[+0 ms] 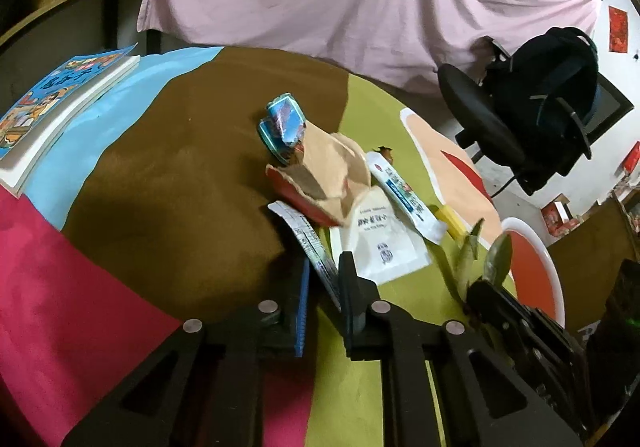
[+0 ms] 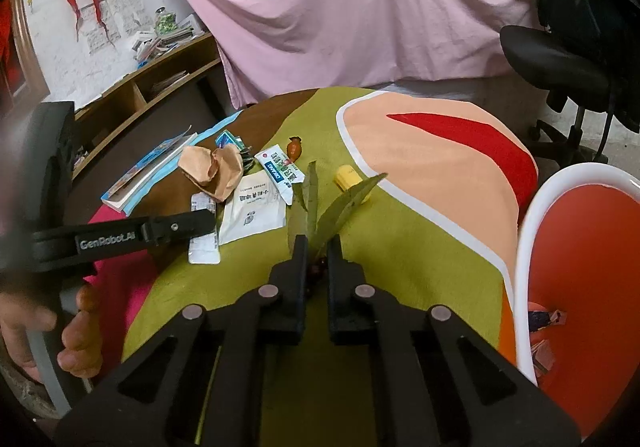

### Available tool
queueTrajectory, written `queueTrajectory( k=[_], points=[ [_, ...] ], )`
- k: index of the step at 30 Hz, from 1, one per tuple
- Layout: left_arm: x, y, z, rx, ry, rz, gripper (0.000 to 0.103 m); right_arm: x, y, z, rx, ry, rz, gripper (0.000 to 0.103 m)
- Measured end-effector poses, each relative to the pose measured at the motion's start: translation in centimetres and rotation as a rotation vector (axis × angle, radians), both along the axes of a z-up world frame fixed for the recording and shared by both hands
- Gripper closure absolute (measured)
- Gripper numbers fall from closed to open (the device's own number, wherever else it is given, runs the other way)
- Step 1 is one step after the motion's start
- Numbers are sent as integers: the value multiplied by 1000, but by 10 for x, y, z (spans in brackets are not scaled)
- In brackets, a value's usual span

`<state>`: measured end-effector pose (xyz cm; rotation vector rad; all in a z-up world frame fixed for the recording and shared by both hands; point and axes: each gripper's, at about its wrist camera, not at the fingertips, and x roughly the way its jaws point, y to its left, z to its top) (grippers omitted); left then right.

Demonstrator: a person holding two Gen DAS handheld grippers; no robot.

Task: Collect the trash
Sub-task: 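Grasp the white tube packet with the left gripper, then carry the leaf sprig and white packet over the red bucket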

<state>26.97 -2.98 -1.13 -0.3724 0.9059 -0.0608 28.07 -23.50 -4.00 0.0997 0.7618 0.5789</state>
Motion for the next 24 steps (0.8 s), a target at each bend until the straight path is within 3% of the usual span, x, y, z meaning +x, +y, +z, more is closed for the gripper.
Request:
queueTrajectory(
  k=[7, 16, 24],
  points=[
    [-31, -15, 13, 46, -110, -59, 101, -17, 1, 9, 1, -79, 8, 69],
    [-61, -41, 36, 134, -269, -106, 101, -41, -13, 27, 53, -216, -34, 69],
    [-87, -69, 70, 212, -483, -186, 101, -86, -30, 60, 68, -499, -110, 69]
  ],
)
